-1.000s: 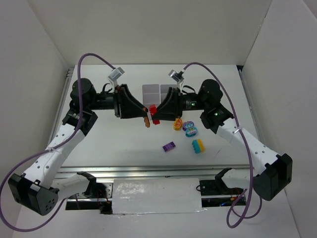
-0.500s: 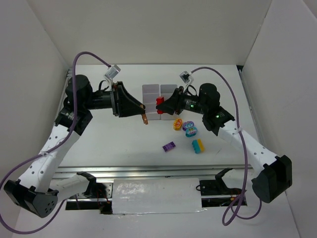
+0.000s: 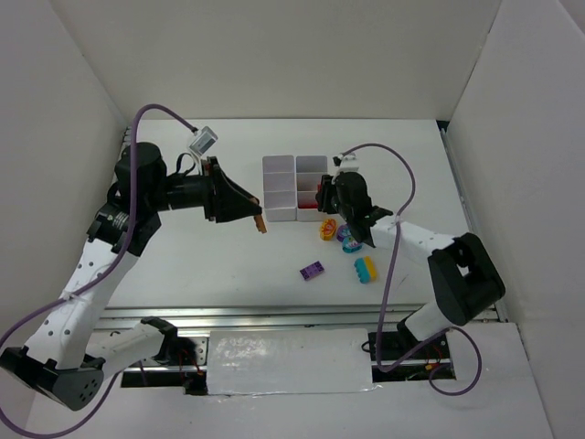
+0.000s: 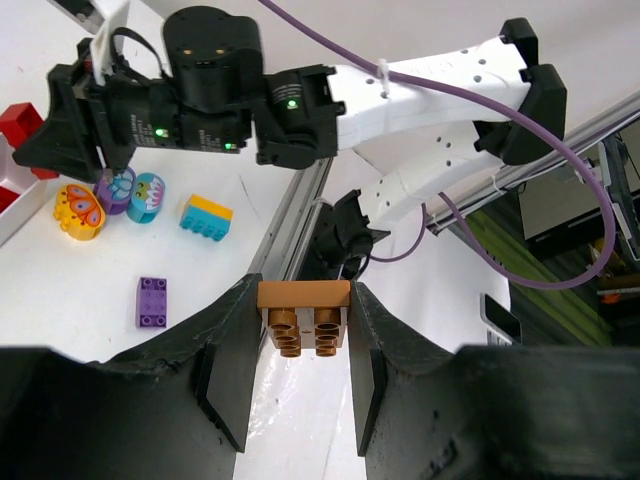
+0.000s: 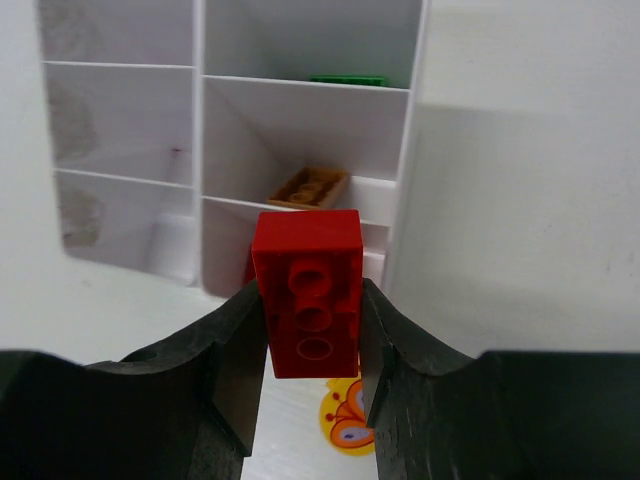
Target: Sort the legos into containers by color
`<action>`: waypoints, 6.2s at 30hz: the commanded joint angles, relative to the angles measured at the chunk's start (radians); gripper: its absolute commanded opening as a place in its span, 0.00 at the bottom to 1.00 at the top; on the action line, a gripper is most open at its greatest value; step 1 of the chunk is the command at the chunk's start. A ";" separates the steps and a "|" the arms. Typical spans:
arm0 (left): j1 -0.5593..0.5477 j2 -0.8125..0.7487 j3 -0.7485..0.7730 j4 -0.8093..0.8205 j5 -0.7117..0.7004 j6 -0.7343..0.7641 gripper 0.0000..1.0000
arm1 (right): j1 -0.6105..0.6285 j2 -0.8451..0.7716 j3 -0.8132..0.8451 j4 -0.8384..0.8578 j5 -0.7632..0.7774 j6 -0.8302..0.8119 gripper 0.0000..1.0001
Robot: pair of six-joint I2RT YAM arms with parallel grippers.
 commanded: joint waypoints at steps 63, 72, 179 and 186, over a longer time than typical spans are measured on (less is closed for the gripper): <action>0.007 -0.038 -0.058 0.021 0.107 0.059 0.00 | 0.045 0.174 0.057 0.196 0.066 -0.013 0.50; 0.009 -0.035 -0.063 0.032 0.109 0.056 0.00 | 0.047 0.144 0.043 0.208 0.066 -0.010 0.50; 0.073 0.020 0.215 -0.427 -0.875 -0.086 0.98 | -0.237 0.180 0.194 -0.069 -0.730 1.202 0.02; 0.073 0.012 0.201 -0.411 -0.849 -0.078 0.98 | -0.249 0.225 0.194 0.012 -0.741 1.203 0.04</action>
